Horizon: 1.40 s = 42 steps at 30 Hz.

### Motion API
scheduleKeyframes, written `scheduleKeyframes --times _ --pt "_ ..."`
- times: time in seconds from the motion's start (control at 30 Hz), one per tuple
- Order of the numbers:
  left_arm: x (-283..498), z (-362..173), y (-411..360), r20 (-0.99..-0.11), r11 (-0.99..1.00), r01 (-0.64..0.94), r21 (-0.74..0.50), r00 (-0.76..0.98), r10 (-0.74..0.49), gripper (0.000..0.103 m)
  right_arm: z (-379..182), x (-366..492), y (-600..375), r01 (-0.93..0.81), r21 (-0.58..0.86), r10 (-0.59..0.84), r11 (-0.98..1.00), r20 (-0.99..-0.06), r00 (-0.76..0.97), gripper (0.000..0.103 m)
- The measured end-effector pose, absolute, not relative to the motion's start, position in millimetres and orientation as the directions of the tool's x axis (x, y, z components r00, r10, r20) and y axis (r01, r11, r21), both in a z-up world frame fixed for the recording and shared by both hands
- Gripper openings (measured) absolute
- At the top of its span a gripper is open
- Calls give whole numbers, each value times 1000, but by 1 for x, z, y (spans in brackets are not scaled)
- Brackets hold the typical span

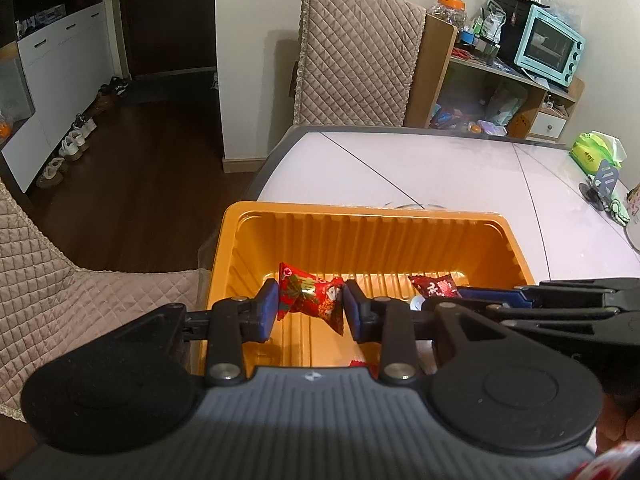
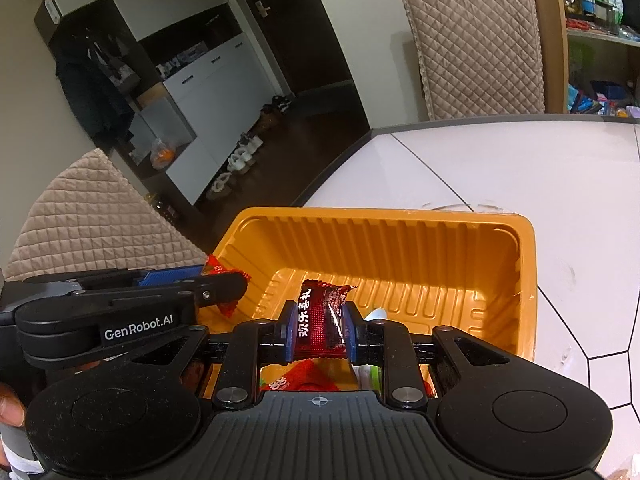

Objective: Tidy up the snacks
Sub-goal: 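Open both grippers to drop the packet and candy into the tray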

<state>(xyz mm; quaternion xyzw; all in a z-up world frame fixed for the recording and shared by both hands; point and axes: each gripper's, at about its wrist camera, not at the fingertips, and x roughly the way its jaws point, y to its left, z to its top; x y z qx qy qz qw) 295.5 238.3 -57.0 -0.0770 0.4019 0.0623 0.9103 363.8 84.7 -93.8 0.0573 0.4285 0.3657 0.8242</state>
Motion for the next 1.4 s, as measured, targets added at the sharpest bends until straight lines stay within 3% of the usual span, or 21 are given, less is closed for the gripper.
scheduleKeyframes --times 0.8,0.87,0.93,0.97,1.4 --pt "277 -47 259 -746 962 -251 -113 660 85 46 -88 360 97 -565 406 662 718 -648 377 25" --pt "273 -45 259 -746 959 -258 -115 660 88 47 -85 360 100 -556 412 664 722 -638 390 32" --pt "268 -44 259 -748 958 -261 -118 658 87 47 -81 361 100 -552 428 679 716 -611 407 57" --pt "265 -44 258 -749 957 -264 -119 657 88 48 -79 360 98 -551 433 686 714 -592 423 60" --pt "231 -30 244 -751 953 -272 -136 656 80 60 -71 336 65 -538 402 649 741 -634 421 62"
